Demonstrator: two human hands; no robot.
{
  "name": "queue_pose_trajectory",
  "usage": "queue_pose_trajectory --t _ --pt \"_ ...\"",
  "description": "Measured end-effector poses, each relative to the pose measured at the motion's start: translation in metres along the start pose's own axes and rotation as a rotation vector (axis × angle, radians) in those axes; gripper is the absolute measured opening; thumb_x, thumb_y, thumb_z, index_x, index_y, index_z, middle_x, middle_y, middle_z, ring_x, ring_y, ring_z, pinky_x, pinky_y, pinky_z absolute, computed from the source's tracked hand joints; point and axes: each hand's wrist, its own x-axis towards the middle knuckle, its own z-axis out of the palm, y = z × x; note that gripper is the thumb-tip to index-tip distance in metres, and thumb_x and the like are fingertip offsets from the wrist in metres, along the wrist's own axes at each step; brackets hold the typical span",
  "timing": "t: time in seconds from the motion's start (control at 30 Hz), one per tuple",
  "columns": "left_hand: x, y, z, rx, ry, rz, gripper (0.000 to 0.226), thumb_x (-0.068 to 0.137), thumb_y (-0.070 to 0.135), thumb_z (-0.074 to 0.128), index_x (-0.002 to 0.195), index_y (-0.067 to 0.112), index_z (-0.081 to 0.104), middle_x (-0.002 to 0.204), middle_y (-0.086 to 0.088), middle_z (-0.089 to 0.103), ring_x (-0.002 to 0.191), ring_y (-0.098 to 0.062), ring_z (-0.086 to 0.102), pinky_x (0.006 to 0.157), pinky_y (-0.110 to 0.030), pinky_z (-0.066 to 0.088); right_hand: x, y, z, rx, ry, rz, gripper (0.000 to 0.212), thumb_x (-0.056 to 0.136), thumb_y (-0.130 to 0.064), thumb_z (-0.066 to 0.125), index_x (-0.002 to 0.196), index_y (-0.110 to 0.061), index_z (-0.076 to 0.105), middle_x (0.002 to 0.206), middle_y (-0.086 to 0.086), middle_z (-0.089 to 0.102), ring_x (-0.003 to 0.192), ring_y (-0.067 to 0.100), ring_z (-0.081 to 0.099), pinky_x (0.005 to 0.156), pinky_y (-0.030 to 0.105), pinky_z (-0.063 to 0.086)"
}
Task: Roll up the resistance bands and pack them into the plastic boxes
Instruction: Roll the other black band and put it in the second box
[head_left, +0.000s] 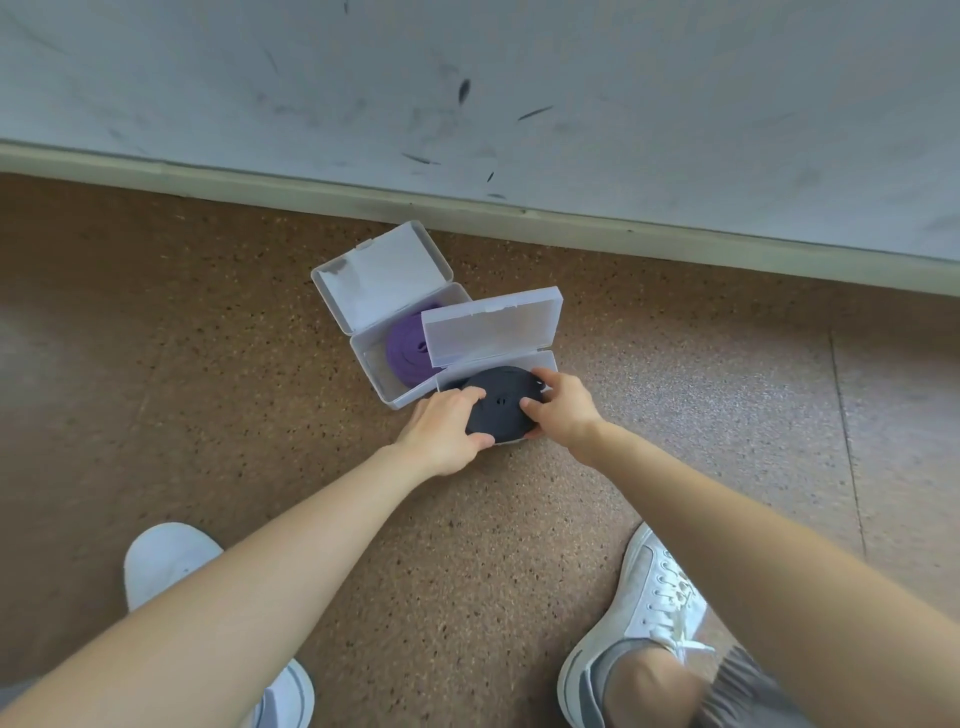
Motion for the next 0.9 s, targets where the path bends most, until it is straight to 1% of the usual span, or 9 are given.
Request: queue_pose_trajectory --t 0.07,0.1,0.13,0.2,0.3,0.37,0.47,0.63,0.9 --pt "0.001 0.000 0.001 -0.006 0.003 -0.012 0.072 0.091 0.037 0.074 0.153 0.022 0.041 0.151 -0.007 0.051 0.134 -0.029 0.052 0.108 -0.044 0.046 0.000 -0.004 0.000 -0.131 -0.024 -0.043 0.043 0.101 -0.011 0.059 0.143 -0.013 0.049 0.131 0.014 0.059 0.111 0.033 0.065 0.066 0.030 0.062" --pt "0.001 -0.001 0.002 -0.009 0.003 -0.015 0.072 0.090 0.036 0.075 0.152 0.022 0.041 0.150 -0.007 0.052 0.134 -0.029 0.052 0.108 -0.044 0.047 0.002 -0.005 -0.001 -0.211 -0.041 -0.071 0.041 0.101 -0.014 0.060 0.141 -0.013 0.049 0.130 0.013 0.059 0.111 0.032 0.065 0.070 0.032 0.063" --pt "0.001 -0.001 0.003 -0.012 0.003 -0.016 0.072 0.090 0.036 0.075 0.152 0.022 0.041 0.149 -0.007 0.052 0.133 -0.029 0.053 0.108 -0.045 0.047 0.003 -0.006 -0.003 -0.284 -0.066 -0.094 0.040 0.100 -0.018 0.063 0.138 -0.013 0.050 0.130 0.011 0.060 0.112 0.030 0.064 0.079 0.037 0.063" --pt "0.002 -0.003 0.003 -0.010 0.000 -0.019 0.073 0.090 0.036 0.075 0.153 0.022 0.040 0.149 -0.007 0.053 0.133 -0.029 0.052 0.108 -0.046 0.048 0.003 -0.008 -0.010 -0.364 -0.145 -0.109 0.050 0.091 -0.026 0.074 0.134 -0.015 0.051 0.128 0.007 0.063 0.113 0.026 0.062 0.096 0.044 0.057" --pt "0.002 -0.005 0.002 -0.009 -0.007 -0.011 0.072 0.091 0.035 0.074 0.153 0.022 0.040 0.150 -0.006 0.051 0.134 -0.028 0.052 0.108 -0.045 0.048 0.003 -0.012 -0.019 -0.447 -0.251 -0.122 0.075 0.072 -0.025 0.091 0.134 -0.018 0.048 0.128 0.002 0.060 0.117 0.022 0.059 0.101 0.044 0.054" --pt "0.002 -0.004 0.001 -0.019 -0.011 -0.003 0.071 0.092 0.034 0.073 0.153 0.022 0.040 0.152 -0.006 0.050 0.136 -0.027 0.052 0.109 -0.045 0.048 0.003 -0.012 -0.019 -0.539 -0.238 -0.172 0.080 0.070 -0.020 0.091 0.136 -0.017 0.045 0.132 0.004 0.058 0.120 0.024 0.056 0.102 0.044 0.053" --pt "0.002 -0.003 0.001 -0.021 -0.011 0.000 0.070 0.094 0.034 0.072 0.154 0.021 0.039 0.152 -0.006 0.050 0.136 -0.028 0.051 0.110 -0.045 0.047 0.006 -0.009 -0.019 -0.560 -0.204 -0.227 0.077 0.075 -0.018 0.088 0.138 -0.017 0.044 0.136 0.007 0.058 0.123 0.028 0.056 0.104 0.045 0.052" --pt "0.005 -0.001 0.005 0.043 0.008 0.001 0.067 0.094 0.036 0.071 0.152 0.020 0.042 0.147 -0.008 0.054 0.132 -0.030 0.054 0.107 -0.046 0.048 0.008 -0.008 -0.016 -0.614 -0.169 -0.223 0.078 0.073 -0.018 0.089 0.137 -0.015 0.044 0.135 0.010 0.059 0.124 0.032 0.056 0.103 0.050 0.051" --pt "0.008 0.006 0.011 0.249 0.041 0.025 0.055 0.092 0.039 0.071 0.135 0.013 0.050 0.123 -0.016 0.063 0.109 -0.039 0.063 0.085 -0.049 0.056 0.012 -0.017 -0.015 -0.608 -0.180 -0.132 0.071 0.071 -0.009 0.085 0.132 -0.011 0.049 0.127 0.011 0.060 0.117 0.031 0.059 0.095 0.045 0.056"
